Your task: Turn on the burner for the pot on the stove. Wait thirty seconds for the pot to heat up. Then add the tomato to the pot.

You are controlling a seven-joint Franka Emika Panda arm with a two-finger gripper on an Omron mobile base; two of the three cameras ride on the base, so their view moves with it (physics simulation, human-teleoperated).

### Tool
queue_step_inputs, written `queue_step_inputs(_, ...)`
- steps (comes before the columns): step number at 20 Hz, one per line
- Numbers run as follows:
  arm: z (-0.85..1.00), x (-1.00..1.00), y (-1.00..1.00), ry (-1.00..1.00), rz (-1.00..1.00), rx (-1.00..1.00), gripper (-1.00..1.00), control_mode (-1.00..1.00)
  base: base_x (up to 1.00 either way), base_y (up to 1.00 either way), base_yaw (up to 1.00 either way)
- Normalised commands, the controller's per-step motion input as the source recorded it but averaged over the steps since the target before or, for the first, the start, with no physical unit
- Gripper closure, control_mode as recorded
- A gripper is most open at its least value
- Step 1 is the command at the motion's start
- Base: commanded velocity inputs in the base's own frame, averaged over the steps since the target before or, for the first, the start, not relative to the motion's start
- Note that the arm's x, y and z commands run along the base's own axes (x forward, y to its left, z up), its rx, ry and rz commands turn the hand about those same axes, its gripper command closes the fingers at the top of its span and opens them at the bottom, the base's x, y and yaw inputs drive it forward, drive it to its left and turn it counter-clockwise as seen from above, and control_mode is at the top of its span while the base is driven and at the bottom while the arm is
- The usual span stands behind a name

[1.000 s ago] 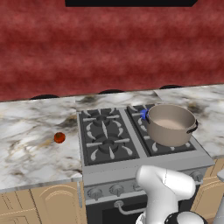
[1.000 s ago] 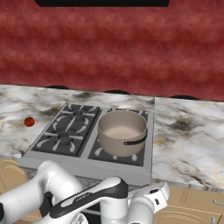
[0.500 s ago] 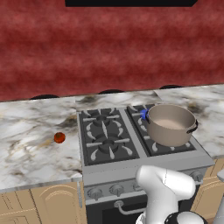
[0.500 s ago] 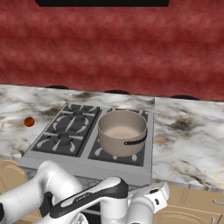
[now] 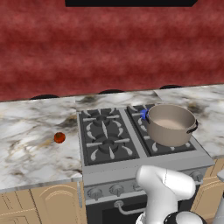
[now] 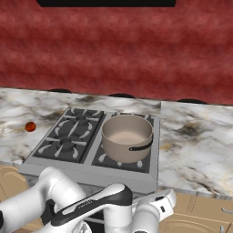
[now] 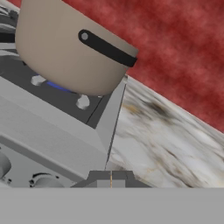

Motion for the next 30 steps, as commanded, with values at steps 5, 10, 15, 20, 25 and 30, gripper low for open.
queue_step_inputs(5,0.1,-0.39,0.16,0.01,-0.01,0.04,1.0,-1.0,0.0,0.0,0.0)
queue_step_inputs(10,0.91,-0.23,0.01,0.0,-0.01,-0.1,1.0,-1.0,0.0,0.0,0.0)
queue_step_inputs(15,1.0,-0.11,-0.23,-0.01,0.09,-0.21,1.0,-1.0,0.0,0.0,0.0)
queue_step_inputs(20,1.0,0.0,-0.1,0.1,0.12,-0.1,1.0,-1.0,0.0,0.0,0.0)
queue_step_inputs(25,1.0,0.04,0.14,0.57,0.1,-0.14,-1.0,-1.0,0.0,0.0,0.0)
queue_step_inputs(30,1.0,0.06,0.17,0.61,0.04,-0.15,-1.0,-1.0,0.0,0.0,0.0)
